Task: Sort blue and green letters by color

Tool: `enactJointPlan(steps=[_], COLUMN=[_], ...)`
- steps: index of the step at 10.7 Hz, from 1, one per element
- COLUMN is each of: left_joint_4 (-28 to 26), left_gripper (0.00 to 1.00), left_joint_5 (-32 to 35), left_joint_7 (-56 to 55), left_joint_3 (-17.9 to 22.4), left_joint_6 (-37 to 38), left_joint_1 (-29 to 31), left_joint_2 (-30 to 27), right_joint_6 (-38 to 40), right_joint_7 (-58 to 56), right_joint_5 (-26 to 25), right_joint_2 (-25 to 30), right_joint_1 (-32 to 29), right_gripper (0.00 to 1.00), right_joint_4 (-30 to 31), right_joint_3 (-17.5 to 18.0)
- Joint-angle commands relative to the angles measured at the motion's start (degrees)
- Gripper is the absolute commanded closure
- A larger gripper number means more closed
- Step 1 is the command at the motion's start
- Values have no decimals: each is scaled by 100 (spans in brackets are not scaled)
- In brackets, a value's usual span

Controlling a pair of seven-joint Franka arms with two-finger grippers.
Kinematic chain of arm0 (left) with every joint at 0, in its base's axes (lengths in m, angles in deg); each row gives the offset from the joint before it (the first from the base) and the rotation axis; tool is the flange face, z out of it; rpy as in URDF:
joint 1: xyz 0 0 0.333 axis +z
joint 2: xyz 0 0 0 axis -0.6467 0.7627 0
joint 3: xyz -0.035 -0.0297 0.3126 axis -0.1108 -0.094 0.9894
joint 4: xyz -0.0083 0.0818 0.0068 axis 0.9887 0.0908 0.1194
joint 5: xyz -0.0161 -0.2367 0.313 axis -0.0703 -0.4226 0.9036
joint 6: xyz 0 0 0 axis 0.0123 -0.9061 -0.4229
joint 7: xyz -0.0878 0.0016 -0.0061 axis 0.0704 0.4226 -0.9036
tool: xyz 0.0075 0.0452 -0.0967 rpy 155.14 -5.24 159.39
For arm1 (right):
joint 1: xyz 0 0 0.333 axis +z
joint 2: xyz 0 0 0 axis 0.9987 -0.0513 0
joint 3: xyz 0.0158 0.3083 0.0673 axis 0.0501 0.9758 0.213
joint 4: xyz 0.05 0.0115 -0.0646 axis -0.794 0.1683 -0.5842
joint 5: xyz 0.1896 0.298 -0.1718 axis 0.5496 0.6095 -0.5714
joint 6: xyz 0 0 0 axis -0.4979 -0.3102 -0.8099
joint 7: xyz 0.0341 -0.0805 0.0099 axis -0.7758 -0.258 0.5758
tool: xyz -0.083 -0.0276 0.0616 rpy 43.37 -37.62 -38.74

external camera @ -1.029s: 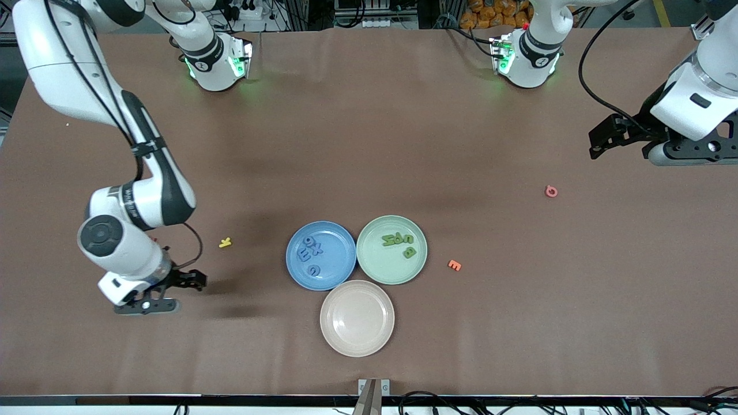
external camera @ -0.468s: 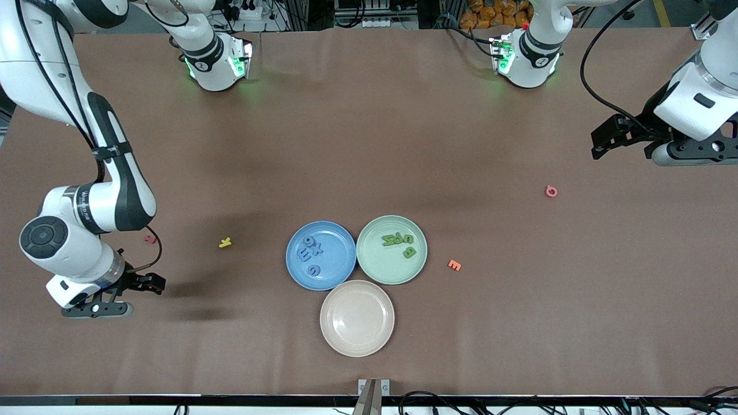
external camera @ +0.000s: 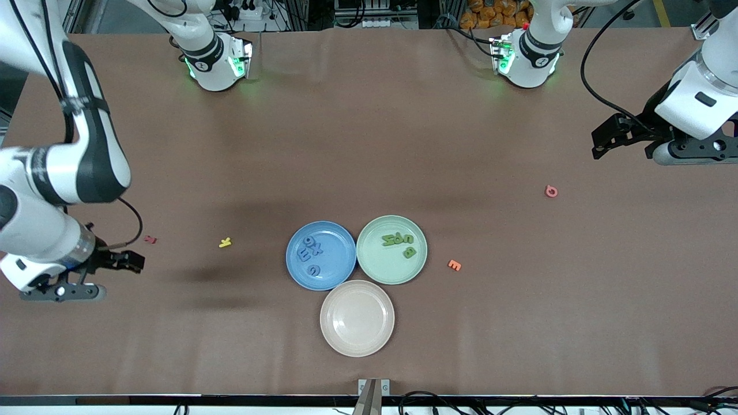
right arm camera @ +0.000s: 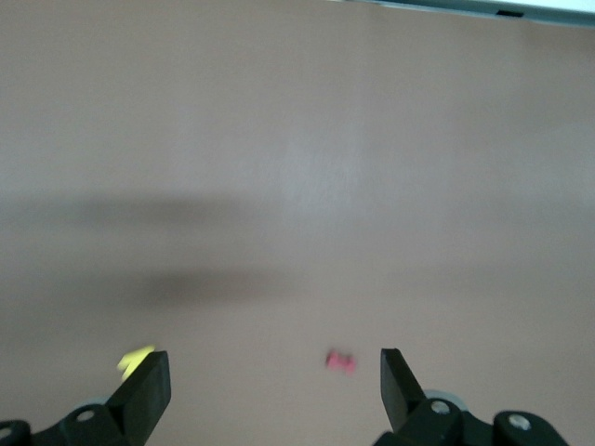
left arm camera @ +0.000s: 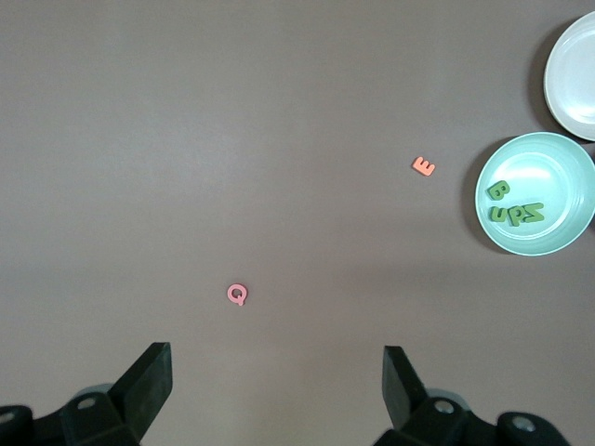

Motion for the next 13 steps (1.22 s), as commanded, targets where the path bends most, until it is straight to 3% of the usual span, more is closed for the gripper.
enactJointPlan(steps=[1,5,7,11,13], left_joint_4=[84,84,84,75,75], left_gripper=[0,0,0,0,0], left_joint_5=[-32,-32,-32,-41,-41], left_joint_7=[157,157,157,157,157], left_joint_3=[-7,-7,-7,-7,-7], left_joint_6=[77,77,77,77,77], left_joint_1=[26,26,26,35,26], left_joint_2=[8,8,8,8,8], right_joint_6=[1005,1841,2079,1265,1245], right_joint_7=[-43,35,45,97,220], right_joint_5=[341,578,1007,1281,1352], right_joint_2=[1011,1820,2208,3025,3009], right_joint_1=[-22,-57,-240,-338,-329], right_gripper=[0,0,0,0,0], right_joint_4=[207,233,286,1532,1465], right_joint_3=[157,122,87,87,87])
